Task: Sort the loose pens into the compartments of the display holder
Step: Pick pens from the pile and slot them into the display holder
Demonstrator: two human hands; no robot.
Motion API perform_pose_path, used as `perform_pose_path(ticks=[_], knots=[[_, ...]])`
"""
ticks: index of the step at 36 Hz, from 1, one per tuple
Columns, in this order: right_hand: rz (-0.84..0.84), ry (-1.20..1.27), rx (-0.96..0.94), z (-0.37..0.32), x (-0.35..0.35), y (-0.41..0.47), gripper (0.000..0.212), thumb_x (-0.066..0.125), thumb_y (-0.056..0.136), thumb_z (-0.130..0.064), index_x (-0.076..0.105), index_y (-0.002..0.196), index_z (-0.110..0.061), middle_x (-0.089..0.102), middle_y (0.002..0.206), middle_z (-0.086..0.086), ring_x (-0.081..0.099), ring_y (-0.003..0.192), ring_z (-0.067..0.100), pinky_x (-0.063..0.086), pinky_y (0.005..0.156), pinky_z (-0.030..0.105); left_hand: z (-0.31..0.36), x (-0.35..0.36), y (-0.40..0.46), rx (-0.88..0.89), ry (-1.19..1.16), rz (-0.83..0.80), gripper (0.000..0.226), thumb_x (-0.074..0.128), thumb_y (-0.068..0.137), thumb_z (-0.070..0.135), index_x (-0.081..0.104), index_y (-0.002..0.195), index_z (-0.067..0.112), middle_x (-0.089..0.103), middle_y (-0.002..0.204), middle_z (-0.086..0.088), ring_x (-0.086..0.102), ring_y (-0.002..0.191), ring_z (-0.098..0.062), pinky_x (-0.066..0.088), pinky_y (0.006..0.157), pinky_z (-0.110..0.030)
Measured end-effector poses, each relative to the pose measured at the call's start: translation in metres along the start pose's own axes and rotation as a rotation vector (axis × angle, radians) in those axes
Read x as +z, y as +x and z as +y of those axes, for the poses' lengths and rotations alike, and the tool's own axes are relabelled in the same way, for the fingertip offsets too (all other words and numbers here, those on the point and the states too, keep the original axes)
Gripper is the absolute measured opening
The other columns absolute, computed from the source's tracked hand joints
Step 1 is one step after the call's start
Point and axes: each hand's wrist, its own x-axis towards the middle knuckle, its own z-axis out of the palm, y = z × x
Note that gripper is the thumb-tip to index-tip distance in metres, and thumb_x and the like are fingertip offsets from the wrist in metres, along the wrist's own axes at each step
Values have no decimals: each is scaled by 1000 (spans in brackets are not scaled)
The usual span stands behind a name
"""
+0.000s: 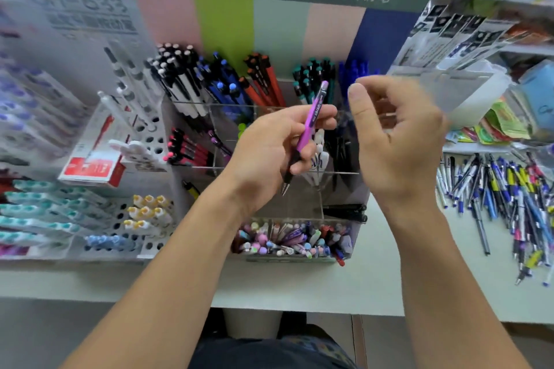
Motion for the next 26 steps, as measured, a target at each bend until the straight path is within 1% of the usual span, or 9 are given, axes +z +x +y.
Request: perform_pose_path(ticks=[3, 5, 8, 11, 15, 18, 21, 23, 26], knots=[[-243, 205, 188, -19, 14, -14, 15, 76, 91, -31, 76, 90, -17, 70, 71, -6, 61, 63, 5, 51, 63, 27, -5, -22, -21, 47, 214, -31, 32, 40, 105, 0, 70, 112, 10, 57, 67, 1, 44, 58, -10, 36, 49, -20], [-343, 340, 292, -25, 26, -21, 3, 78, 90, -20, 75, 90, -17, 71, 70, -3, 59, 61, 5, 50, 60, 24, -6, -39, -35, 101, 341, 24, 26, 50, 104, 4, 71, 115, 14, 60, 68, 6, 51, 63, -9, 42, 56, -20], [-416, 566, 394, -35, 39, -30, 8, 71, 93, -5, 74, 96, -12, 72, 77, 3, 67, 68, 12, 53, 59, 23, -4, -67, -52, 190, 493, 152, 20, 65, 97, 8, 75, 108, 21, 75, 84, 10, 65, 76, -7, 53, 70, -23], [-367, 624, 293, -48, 48, -37, 11, 67, 95, -2, 72, 102, -9, 73, 87, 15, 72, 78, 28, 61, 68, 33, -5, -95, -68, 245, 662, 321, 15, 74, 90, 11, 77, 100, 23, 76, 87, 8, 71, 83, -7, 54, 76, -20], [-182, 547, 120, -61, 57, -36, 15, 66, 97, 0, 69, 111, -3, 72, 89, 13, 72, 78, 22, 61, 72, 31, -8, -120, -82, 231, 564, 551, 16, 73, 91, 10, 76, 100, 22, 76, 88, 3, 72, 83, -14, 58, 75, -24], [-117, 423, 73, -60, 63, -31, 13, 66, 98, -6, 70, 110, -4, 72, 88, 6, 70, 77, 19, 60, 73, 32, -6, -129, -86, 236, 462, 678, 12, 69, 94, 8, 73, 99, 19, 73, 87, -6, 70, 72, -12, 55, 62, -22], [-168, 260, 41, -56, 75, -32, 14, 66, 98, -13, 73, 110, -13, 73, 92, -3, 70, 82, 13, 60, 77, 35, -1, -134, -87, 203, 401, 659, 11, 66, 95, 9, 71, 101, 16, 73, 89, -8, 69, 69, -12, 54, 58, -20], [-238, 105, -11, -55, 87, -36, 15, 67, 97, -16, 76, 109, -13, 72, 94, -4, 69, 87, 9, 57, 83, 31, 1, -137, -86, 169, 390, 603, 11, 65, 96, 10, 70, 104, 16, 73, 90, -4, 70, 71, -12, 54, 58, -20], [-363, -153, -141, -57, 109, -45, 14, 70, 95, -15, 77, 105, -8, 72, 97, 4, 66, 92, 17, 52, 87, 31, 0, -139, -83, 151, 381, 566, 11, 64, 97, 11, 71, 102, 19, 74, 86, 3, 69, 72, -11, 53, 59, -19]])
